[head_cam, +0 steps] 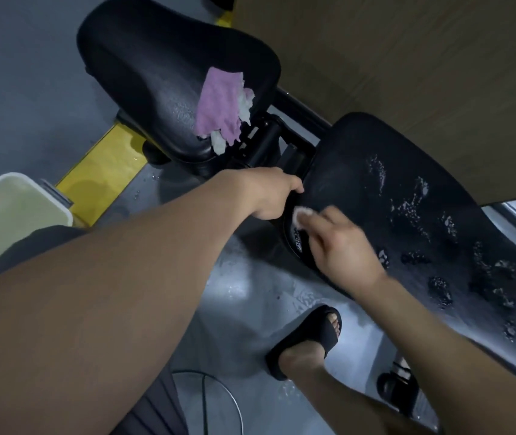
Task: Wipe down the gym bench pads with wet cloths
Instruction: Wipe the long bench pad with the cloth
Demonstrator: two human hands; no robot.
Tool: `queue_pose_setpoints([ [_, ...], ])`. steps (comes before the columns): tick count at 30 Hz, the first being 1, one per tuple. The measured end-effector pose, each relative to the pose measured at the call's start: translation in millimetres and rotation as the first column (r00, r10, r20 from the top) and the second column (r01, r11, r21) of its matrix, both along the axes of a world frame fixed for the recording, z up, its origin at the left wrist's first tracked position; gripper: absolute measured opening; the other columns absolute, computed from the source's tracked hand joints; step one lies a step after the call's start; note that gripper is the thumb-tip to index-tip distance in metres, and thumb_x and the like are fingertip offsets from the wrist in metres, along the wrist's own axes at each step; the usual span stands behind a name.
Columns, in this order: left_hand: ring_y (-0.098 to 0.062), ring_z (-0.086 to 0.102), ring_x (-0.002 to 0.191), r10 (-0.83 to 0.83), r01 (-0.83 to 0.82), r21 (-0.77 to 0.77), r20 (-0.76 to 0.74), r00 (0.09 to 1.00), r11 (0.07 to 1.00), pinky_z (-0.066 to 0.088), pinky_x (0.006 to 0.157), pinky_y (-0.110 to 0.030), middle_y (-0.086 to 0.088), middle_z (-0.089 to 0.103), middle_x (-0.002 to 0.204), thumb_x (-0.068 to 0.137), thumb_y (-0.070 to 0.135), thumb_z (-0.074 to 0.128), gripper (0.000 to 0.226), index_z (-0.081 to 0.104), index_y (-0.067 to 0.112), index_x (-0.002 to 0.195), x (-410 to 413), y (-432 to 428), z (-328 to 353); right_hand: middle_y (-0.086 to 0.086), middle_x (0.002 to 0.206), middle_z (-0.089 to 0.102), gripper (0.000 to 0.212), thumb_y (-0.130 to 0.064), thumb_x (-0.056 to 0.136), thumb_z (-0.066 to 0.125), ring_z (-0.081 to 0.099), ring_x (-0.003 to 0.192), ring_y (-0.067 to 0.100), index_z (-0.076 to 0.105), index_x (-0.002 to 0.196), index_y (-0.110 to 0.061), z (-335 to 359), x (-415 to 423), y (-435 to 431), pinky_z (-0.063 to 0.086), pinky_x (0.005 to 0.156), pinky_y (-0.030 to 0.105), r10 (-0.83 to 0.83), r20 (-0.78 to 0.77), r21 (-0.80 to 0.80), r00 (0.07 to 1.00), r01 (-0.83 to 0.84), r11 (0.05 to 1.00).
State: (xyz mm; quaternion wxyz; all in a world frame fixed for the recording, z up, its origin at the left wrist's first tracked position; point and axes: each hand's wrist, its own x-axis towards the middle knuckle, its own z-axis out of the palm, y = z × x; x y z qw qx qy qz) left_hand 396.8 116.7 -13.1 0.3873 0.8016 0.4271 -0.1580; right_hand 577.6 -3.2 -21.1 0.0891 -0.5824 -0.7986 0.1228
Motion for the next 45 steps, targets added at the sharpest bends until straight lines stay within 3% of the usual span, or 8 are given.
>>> queue_pose_setpoints([
  [5,-0.029,0.057,0.122,0.036,-0.036,-0.027,-0.032,0.999,0.999,0.052,0.096,-0.036,-0.009,0.044,0.153,0.099,0.011,0.053,0.069,0.026,0.031,0.159,-17,8,-4,0.008,0.093,0.052,0.033,-0.008,0.094,0.056,0.056,0.071,0.03,0.067,0.125,-0.015,8,-3,-11,0.054,0.062,0.042,0.176,0.018,-0.08,0.984,-0.174,0.982],
  [11,-0.026,0.056,0.108,0.075,-0.075,-0.01,-0.074,0.994,0.997,0.047,0.084,-0.033,-0.009,0.056,0.136,0.102,0.025,0.054,0.055,0.037,0.016,0.153,-24,9,-3,0.006,0.09,0.054,0.039,0.002,0.089,0.062,0.059,0.067,0.027,0.072,0.121,-0.017,-7,-7,47,0.057,0.062,0.038,-0.029,-0.005,0.051,1.0,0.029,0.998],
  [17,-0.024,0.059,0.112,0.201,-0.2,-0.027,0.006,0.98,0.979,0.052,0.096,-0.036,-0.007,0.061,0.129,0.104,0.028,0.049,0.044,0.048,0.013,0.145,-10,12,-2,0.008,0.091,0.052,0.046,-0.004,0.091,0.061,0.056,0.071,0.03,0.064,0.135,-0.019,6,10,12,0.055,0.061,0.041,0.222,0.012,-0.072,0.975,-0.221,0.973],
  [22,-0.024,0.052,0.133,0.258,-0.242,-0.178,0.072,0.964,0.954,0.041,0.114,-0.041,-0.002,0.05,0.151,0.092,0.05,0.068,0.075,0.038,0.02,0.154,13,3,-10,0.011,0.088,0.053,0.042,-0.001,0.089,0.061,0.059,0.063,0.037,0.071,0.127,-0.018,-5,50,74,0.059,0.063,0.045,-0.155,0.034,0.089,0.987,0.151,0.985],
  [29,-0.021,0.055,0.1,0.282,-0.278,-0.057,0.081,0.956,0.959,0.044,0.082,-0.029,-0.006,0.058,0.124,0.08,0.037,0.085,0.059,0.051,0.015,0.123,34,-7,-17,0.01,0.089,0.051,0.045,-0.009,0.092,0.053,0.058,0.068,0.033,0.064,0.136,-0.014,0,31,48,0.056,0.061,0.04,0.148,0.025,0.0,0.989,-0.148,0.989],
  [35,-0.027,0.059,0.114,0.309,-0.303,-0.079,0.08,0.948,0.95,0.05,0.095,-0.036,-0.007,0.058,0.13,0.079,0.037,0.086,0.071,0.048,0.013,0.134,35,-7,-15,0.009,0.086,0.049,0.045,0.002,0.089,0.058,0.057,0.061,0.034,0.069,0.129,-0.016,-14,48,111,0.057,0.059,0.042,-0.135,0.027,0.144,0.99,0.13,0.981],
  [41,-0.027,0.058,0.115,0.314,-0.305,-0.1,0.084,0.946,0.947,0.046,0.085,-0.032,-0.008,0.056,0.13,0.077,0.034,0.087,0.068,0.046,0.015,0.129,35,-4,-15,0.013,0.092,0.055,0.049,0.0,0.088,0.058,0.062,0.069,0.036,0.065,0.135,-0.013,-6,36,68,0.058,0.062,0.038,0.091,0.035,0.041,0.995,-0.093,0.995],
  [45,-0.029,0.058,0.114,0.317,-0.306,-0.115,0.085,0.945,0.945,0.045,0.084,-0.033,-0.009,0.054,0.131,0.08,0.034,0.085,0.069,0.044,0.015,0.132,36,-7,-14,0.007,0.088,0.047,0.045,-0.003,0.093,0.058,0.058,0.062,0.036,0.066,0.134,-0.019,-10,53,120,0.058,0.062,0.043,-0.123,0.078,0.117,0.989,0.113,0.987],
])
